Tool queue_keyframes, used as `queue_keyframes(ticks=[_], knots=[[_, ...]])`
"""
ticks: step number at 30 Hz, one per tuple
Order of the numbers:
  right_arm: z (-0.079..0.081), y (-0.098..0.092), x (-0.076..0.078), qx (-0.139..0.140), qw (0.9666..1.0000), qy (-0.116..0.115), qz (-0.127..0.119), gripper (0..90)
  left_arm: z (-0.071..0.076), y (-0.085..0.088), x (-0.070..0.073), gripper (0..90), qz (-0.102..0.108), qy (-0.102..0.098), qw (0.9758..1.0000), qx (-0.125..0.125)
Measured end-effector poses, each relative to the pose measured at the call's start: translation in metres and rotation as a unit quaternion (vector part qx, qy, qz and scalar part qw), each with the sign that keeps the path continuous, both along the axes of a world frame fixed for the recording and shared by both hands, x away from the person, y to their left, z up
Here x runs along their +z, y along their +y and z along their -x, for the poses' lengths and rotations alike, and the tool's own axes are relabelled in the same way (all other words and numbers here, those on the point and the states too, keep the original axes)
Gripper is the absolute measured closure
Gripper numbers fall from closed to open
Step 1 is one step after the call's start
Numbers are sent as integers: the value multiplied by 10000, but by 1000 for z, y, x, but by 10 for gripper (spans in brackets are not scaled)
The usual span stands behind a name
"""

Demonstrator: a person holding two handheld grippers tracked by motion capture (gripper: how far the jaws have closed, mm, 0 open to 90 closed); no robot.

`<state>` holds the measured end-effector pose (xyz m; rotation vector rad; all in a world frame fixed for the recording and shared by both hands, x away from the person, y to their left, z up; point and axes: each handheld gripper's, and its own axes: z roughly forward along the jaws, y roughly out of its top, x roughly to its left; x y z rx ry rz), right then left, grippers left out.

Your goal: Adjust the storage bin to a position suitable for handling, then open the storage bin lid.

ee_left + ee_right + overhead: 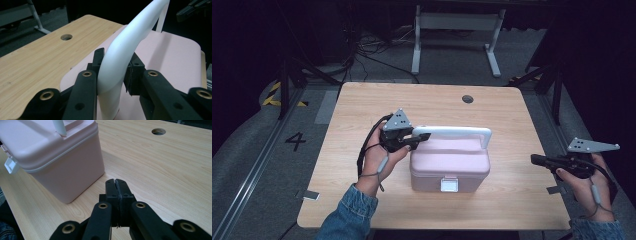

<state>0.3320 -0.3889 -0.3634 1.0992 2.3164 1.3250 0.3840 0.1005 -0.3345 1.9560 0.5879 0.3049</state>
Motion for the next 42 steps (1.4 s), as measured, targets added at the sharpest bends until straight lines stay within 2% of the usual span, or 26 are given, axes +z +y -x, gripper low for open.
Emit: queue_keyframes(ticks=[6, 11, 18, 22, 29, 33, 36, 42], knots=[[0, 0, 2, 10, 10000, -48, -58, 896, -4, 2, 8, 743, 101, -84, 9999, 24], [1, 3, 3, 76, 9999, -65, -109, 900, -10, 2, 12, 740, 188, -62, 9998, 84], [2, 11, 7, 248, 9994, -129, -186, 900, -19, 1, 20, 737, 125, -63, 9998, 161], [4, 15, 11, 388, 9983, -130, -405, 900, -24, 1, 24, 736, 133, 31, 9997, 189], [7, 29, 18, 618, 9968, -246, -442, 900, -38, 4, 26, 737, 413, 370, 9982, 213], [6, 39, 19, 754, 9959, -254, -420, 900, -45, 5, 26, 740, 515, 347, 9975, 342], [4, 47, 19, 869, 9951, -257, -402, 900, -50, 4, 25, 745, 640, 405, 9966, 334], [2, 56, 20, 974, 9940, -294, -395, 900, -57, 5, 25, 744, 734, 448, 9956, 367]])
